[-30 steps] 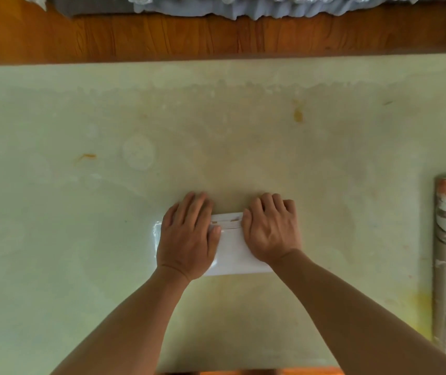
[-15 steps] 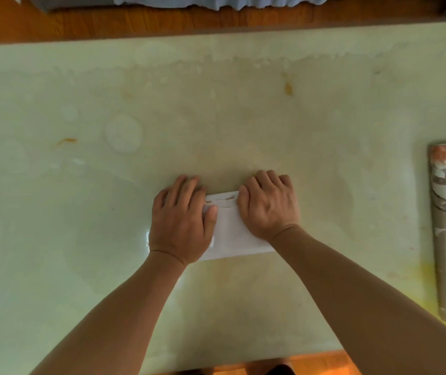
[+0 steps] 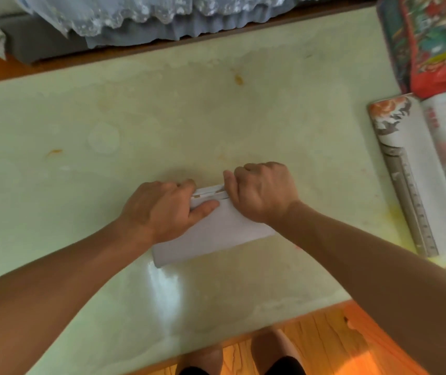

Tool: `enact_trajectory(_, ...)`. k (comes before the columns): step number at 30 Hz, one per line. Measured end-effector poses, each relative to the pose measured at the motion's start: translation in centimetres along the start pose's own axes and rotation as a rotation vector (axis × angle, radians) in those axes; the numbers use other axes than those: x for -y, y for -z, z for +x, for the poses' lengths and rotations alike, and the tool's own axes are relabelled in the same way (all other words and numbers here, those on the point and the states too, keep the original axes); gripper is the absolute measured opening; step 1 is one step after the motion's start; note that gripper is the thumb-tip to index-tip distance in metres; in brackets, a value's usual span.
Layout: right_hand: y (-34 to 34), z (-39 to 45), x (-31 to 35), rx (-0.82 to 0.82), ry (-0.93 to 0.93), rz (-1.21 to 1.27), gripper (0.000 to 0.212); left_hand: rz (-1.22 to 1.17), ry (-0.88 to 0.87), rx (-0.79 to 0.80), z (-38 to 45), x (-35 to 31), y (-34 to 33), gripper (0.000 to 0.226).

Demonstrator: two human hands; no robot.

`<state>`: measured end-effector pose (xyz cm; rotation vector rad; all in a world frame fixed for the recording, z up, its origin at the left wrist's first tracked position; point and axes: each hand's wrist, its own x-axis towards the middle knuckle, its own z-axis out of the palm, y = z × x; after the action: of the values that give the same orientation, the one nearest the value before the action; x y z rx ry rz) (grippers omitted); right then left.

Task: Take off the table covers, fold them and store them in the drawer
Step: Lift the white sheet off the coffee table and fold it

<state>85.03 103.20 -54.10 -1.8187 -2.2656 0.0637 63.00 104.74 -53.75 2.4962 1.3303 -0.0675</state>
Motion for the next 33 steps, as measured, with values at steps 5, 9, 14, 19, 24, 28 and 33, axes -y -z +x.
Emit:
enact_trajectory(5,8.3,-3.5,-1.5,0.305,-0.182,-0.012,0.065,-0.13,-0.208,-0.026,0.5,-4.3,3.6,0.068)
enact_trajectory(9,12.3,-7.4,-3.9,0.358,-0.33,0.104,0.066,-0.008,-0.419,-0.048,2.1,-9.5,6.1,0.066)
enact_trajectory(14,13.5,-10.8,-8.7,0.38,-0.552,0.061,0.06,0.183,-0.396,0.172,5.7,-18.7,7.4,0.069)
enact_trajectory(19,13.5,-13.9,-13.7,0.41,-0.722,0.055,0.063,0.303,-0.512,0.253,10.9,-25.0,5.7,0.066)
enact_trajectory(24,16.0,-15.9,-18.8,0.486,-0.816,0.292,0.072,0.177,-0.783,-0.023,14.9,-26.2,4.4,0.069)
enact_trajectory(28,17.2,-17.1,-22.4,0.448,-0.617,0.289,0.076,0.104,-0.822,-0.139,16.5,-28.2,4.4,0.058)
enact_trajectory(33,18.5,-17.6,-26.7,0.679,-0.248,0.349,0.049,0.153,-1.019,-0.145,20.3,-29.9,4.9,0.059)
